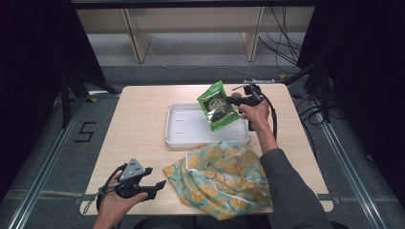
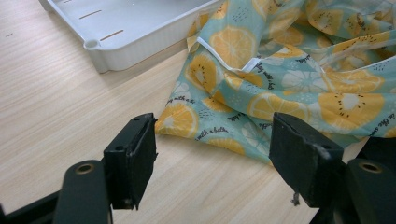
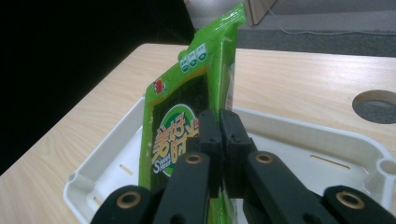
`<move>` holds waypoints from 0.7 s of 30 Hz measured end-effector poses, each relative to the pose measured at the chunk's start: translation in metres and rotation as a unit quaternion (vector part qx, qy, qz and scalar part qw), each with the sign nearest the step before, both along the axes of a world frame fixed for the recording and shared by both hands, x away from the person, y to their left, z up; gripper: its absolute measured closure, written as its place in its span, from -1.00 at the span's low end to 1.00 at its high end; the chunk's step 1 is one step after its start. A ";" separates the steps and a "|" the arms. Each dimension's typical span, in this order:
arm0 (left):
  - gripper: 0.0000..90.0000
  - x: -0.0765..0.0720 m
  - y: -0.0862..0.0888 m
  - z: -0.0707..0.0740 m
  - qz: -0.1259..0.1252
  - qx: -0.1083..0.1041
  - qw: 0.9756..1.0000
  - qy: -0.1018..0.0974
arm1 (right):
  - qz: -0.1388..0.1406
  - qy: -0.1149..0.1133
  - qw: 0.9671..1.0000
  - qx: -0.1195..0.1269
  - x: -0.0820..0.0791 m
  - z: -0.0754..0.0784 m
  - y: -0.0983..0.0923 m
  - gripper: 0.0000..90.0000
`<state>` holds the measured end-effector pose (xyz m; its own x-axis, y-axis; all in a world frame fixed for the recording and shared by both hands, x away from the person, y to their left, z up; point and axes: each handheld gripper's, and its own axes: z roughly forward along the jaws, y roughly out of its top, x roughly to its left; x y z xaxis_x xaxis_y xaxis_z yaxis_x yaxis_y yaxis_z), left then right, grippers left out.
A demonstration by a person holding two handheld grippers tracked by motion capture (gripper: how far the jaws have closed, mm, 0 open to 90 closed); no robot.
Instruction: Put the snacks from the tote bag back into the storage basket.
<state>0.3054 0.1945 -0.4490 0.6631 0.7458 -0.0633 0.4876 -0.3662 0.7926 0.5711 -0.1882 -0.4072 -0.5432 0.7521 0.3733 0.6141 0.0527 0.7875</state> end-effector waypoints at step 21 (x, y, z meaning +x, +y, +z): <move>-0.31 -0.002 0.000 0.001 -0.009 -0.005 1.000 -0.005 | -0.055 0.031 0.998 -0.002 0.031 -0.040 0.010 0.99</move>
<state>0.3030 0.1941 -0.4485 0.6767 0.7334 -0.0648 0.4737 -0.3664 0.8008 0.6021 -0.1783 -0.4467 -0.4330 0.8076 0.4003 0.6640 -0.0145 0.7476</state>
